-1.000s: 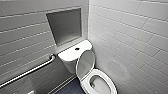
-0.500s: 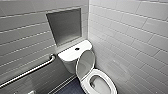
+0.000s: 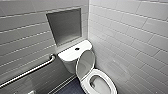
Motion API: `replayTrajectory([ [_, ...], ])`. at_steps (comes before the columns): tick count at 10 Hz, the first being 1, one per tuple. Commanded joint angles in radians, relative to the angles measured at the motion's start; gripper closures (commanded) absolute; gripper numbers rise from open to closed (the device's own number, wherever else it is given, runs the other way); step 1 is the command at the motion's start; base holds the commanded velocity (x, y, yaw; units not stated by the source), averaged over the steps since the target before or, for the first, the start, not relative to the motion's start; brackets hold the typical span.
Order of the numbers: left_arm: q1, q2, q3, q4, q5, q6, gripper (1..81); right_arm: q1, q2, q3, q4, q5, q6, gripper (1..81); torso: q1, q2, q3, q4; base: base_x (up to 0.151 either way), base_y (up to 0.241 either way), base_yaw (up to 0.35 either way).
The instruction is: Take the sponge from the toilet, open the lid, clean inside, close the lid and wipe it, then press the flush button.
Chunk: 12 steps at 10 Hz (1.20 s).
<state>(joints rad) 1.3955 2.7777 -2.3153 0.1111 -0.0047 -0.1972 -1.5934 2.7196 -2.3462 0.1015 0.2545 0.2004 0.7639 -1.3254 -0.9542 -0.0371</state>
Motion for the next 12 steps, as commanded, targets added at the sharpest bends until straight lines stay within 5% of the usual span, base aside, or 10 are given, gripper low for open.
replayTrajectory([
  [1,-0.114,-0.122,0.231,-0.014,0.091,0.033,1.0,0.0,-0.061,0.082,0.006,-0.063,-0.019,81.1,0.0,0.0,0.0,0.0,0.0,0.0,0.0],
  [8,-0.356,-0.3,0.52,-0.069,0.114,0.022,1.0,0.054,-0.294,0.455,-0.026,-0.054,-0.009,81.1,0.0,0.0,0.0,0.0,0.0,0.0,0.0],
  [12,-0.555,-0.312,0.548,-0.336,0.114,0.022,1.0,0.052,-0.363,0.585,-0.029,-0.043,-0.018,81.1,0.0,0.001,0.0,0.0,0.0,0.0,0.0],
])
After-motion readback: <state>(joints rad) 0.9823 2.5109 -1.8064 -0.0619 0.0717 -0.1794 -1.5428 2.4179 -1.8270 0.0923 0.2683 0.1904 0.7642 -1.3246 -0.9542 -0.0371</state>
